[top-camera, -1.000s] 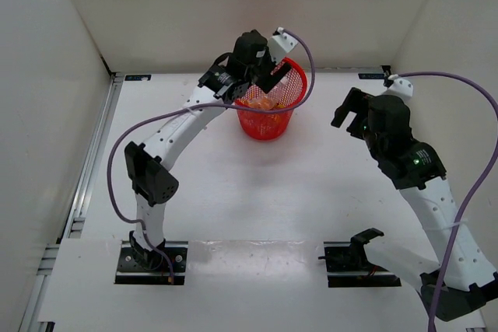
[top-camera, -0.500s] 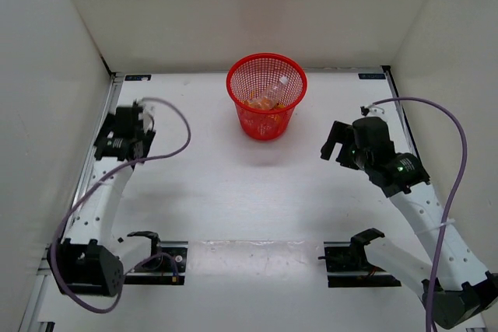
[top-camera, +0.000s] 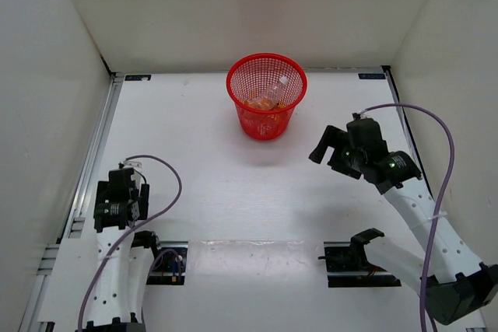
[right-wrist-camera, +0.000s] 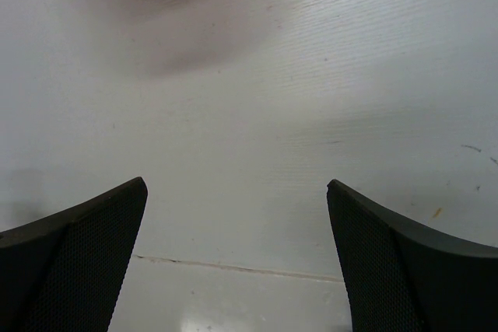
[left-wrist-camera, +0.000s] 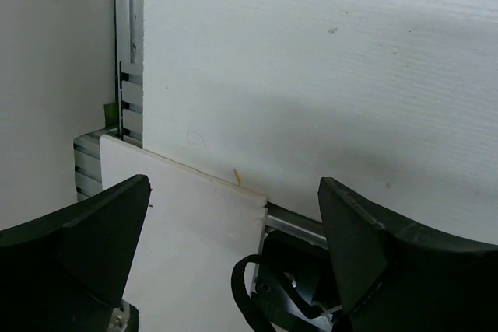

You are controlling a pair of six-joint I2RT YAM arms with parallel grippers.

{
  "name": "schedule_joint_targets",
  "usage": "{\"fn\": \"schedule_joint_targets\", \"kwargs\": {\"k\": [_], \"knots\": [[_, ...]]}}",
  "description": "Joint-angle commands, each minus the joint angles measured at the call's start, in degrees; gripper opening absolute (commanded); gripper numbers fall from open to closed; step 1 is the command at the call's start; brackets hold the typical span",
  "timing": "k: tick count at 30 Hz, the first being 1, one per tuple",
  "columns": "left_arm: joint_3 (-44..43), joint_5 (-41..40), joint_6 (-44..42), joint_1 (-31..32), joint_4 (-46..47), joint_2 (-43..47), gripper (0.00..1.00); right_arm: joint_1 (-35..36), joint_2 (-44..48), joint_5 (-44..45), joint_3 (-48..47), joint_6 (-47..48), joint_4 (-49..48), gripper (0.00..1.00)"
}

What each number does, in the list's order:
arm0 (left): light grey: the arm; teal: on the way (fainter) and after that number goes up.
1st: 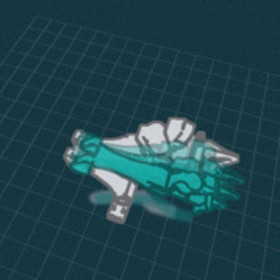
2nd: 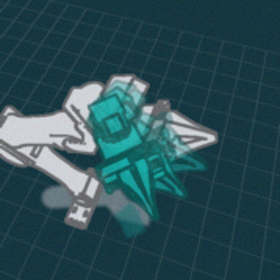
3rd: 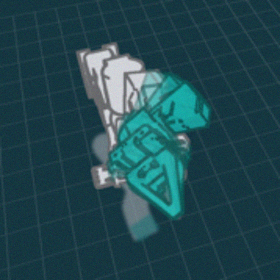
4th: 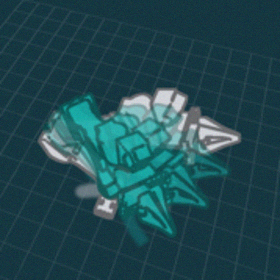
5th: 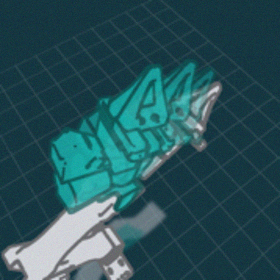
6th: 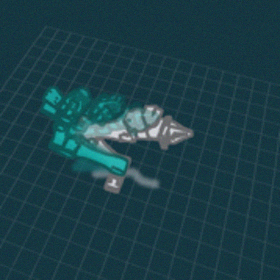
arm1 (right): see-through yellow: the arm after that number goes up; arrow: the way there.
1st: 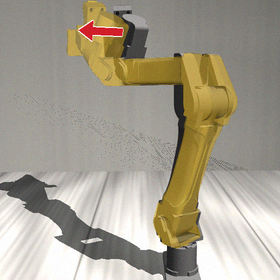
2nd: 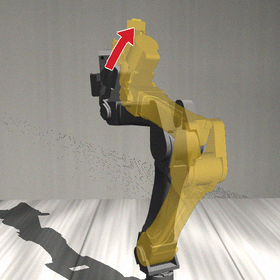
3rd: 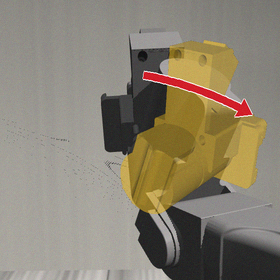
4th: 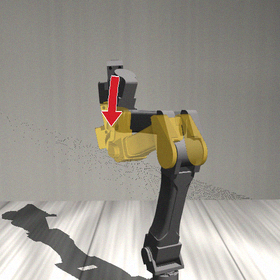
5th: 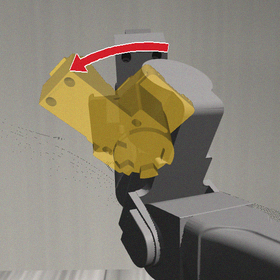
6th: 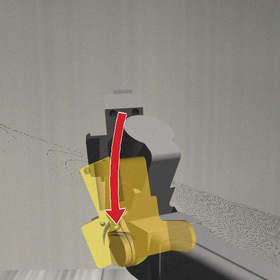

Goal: Put the plastic bottles in the bin

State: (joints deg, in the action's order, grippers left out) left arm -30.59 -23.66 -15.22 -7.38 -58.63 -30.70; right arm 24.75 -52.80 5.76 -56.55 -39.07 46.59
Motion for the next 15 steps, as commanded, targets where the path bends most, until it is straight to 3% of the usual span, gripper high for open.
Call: {"fn": "schedule_joint_targets", "kwargs": {"k": [1, 15], "knots": [[0.62, -2.26, 4.24, -0.45, -0.69, 0.73, 1.00, -0.32, 3.13, -1.98, 2.23, -3.12, -0.09, 0.99], [1.94, -3.32, 7.66, -2.11, -0.69, -2.70, 1.00, -0.32, 8.85, 0.31, 5.49, -4.17, 1.05, 0.99]]}}
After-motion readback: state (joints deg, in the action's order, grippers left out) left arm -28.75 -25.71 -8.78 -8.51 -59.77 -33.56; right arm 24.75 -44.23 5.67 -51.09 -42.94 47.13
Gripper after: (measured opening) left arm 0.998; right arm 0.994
